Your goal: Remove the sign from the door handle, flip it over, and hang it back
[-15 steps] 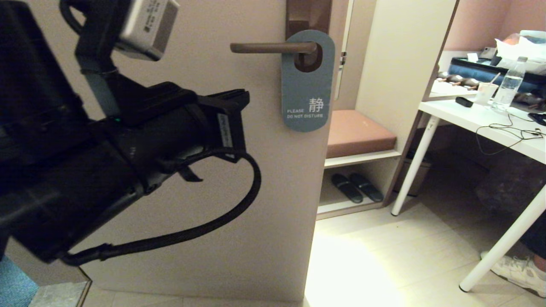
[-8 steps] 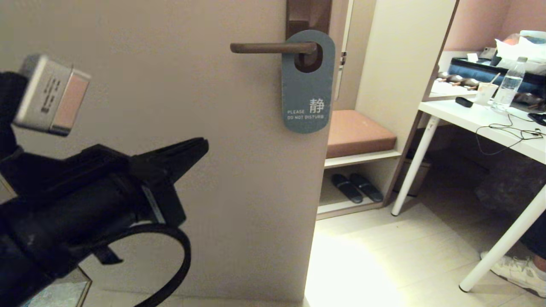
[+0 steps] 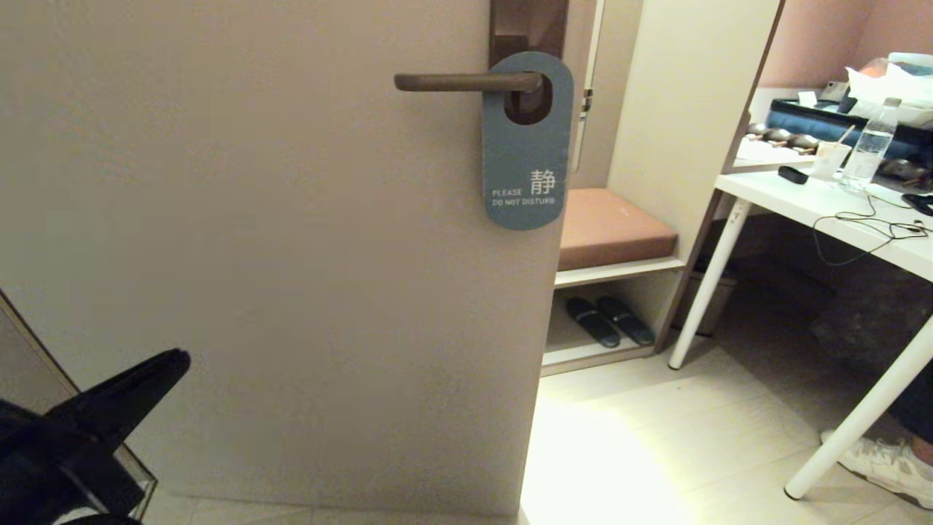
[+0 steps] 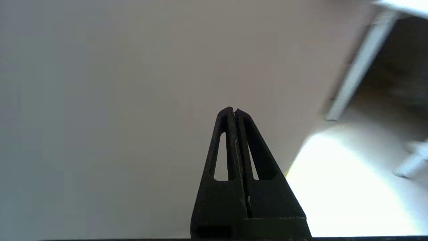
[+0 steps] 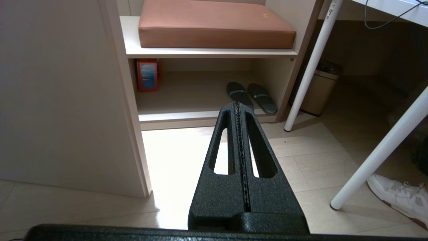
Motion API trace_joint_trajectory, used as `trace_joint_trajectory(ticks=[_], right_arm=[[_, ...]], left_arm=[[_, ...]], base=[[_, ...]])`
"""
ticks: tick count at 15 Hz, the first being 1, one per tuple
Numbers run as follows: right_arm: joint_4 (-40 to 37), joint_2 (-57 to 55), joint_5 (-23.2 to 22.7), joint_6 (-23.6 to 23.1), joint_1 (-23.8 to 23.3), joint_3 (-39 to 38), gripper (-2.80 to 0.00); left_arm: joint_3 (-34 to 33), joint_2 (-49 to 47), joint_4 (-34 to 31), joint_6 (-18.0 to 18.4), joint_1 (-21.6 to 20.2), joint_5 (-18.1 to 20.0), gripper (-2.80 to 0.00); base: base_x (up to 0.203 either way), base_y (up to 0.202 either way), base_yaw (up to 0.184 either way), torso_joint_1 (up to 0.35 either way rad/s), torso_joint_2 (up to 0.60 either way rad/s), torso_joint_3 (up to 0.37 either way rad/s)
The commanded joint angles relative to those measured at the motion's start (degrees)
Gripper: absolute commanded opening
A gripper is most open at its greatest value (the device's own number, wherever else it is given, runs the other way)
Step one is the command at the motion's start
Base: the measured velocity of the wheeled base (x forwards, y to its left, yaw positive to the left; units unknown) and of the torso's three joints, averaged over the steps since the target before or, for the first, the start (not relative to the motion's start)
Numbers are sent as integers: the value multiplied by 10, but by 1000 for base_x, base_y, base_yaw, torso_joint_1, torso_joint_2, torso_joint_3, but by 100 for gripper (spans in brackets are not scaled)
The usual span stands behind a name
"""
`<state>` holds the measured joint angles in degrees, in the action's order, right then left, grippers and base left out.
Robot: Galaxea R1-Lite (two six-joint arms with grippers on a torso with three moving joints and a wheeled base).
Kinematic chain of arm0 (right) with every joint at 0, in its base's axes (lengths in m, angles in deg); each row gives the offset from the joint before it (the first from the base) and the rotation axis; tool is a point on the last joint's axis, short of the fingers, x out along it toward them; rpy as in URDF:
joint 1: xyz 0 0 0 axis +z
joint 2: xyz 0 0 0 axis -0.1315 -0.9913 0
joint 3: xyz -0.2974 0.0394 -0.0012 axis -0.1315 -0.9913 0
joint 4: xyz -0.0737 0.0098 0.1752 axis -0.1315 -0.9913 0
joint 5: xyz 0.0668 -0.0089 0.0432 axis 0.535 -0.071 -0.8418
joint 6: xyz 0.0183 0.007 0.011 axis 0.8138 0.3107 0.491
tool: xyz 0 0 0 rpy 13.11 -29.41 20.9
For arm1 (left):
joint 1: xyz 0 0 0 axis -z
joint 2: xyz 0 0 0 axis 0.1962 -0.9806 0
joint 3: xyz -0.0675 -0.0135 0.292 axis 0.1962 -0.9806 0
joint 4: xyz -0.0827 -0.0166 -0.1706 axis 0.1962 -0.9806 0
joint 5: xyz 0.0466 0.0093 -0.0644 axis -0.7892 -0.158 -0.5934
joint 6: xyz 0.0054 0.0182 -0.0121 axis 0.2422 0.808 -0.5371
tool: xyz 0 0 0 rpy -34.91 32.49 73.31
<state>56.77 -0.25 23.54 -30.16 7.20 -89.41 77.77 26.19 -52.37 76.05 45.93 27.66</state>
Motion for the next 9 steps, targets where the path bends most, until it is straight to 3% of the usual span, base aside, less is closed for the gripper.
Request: trace_joint_trajectory(ticks=[1, 4, 7, 9], right_arm=[[0, 0, 0, 0, 0, 0, -280], [0, 0, 0, 0, 0, 0, -280], [0, 0, 0, 0, 0, 0, -280], [0, 0, 0, 0, 0, 0, -280]], left_arm=[[-70, 75, 2, -1, -62, 0, -280], [-145, 149, -10, 0, -142, 40, -280], [-148, 200, -103, 0, -220, 149, -280], [-148, 236, -160, 0, -250, 198, -280]], base=[[0, 0, 0, 0, 0, 0], [0, 0, 0, 0, 0, 0], [0, 0, 0, 0, 0, 0], [0, 0, 0, 0, 0, 0]])
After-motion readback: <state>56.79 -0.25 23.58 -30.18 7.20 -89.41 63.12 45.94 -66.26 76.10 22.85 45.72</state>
